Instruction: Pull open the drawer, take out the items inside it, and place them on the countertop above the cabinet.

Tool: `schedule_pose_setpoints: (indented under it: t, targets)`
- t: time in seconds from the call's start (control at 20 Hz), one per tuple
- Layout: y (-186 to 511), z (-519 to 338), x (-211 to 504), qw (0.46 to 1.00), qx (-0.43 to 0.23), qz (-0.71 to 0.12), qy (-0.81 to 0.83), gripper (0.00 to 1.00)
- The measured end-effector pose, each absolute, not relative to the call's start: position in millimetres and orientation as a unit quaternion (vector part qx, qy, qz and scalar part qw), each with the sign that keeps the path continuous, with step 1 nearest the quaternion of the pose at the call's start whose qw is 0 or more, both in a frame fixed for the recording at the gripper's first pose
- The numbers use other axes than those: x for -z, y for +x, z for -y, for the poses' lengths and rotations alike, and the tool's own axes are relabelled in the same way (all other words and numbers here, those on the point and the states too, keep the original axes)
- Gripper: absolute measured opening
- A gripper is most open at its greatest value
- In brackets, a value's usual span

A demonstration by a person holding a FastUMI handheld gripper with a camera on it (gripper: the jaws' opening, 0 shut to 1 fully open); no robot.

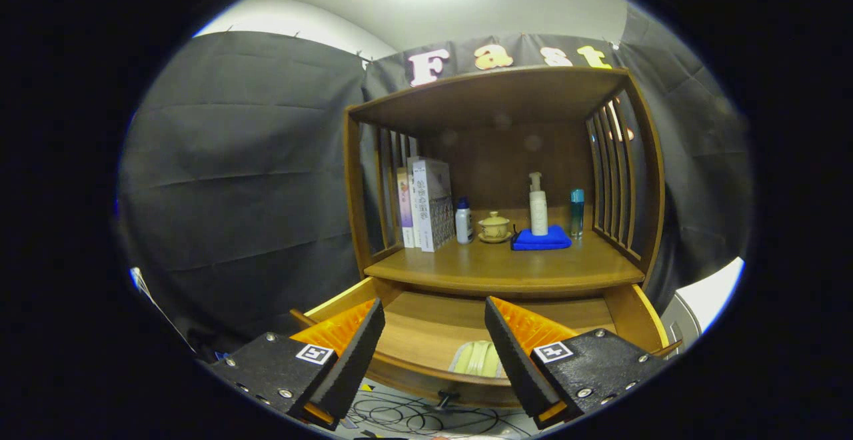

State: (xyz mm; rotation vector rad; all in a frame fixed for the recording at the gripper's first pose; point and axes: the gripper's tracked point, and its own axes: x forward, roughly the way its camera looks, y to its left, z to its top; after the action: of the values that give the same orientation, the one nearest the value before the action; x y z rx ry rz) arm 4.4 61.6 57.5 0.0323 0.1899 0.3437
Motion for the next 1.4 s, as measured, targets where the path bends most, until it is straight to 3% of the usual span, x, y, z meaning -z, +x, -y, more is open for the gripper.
schedule_pose_setpoints:
  t: [0.45,0.95,1.25,1.4]
  targets:
    - [78,-41,-1,0.956,-0.146,-0.253,0.020,0.94]
    - [96,-30,84,0.911,-0.114,-0.394,0.029,0.91]
    - [92,-33,103,0.900,-0.112,-0.421,0.022,0.78]
    - [89,-32,113,0.894,-0.110,-0.434,0.023,0.62]
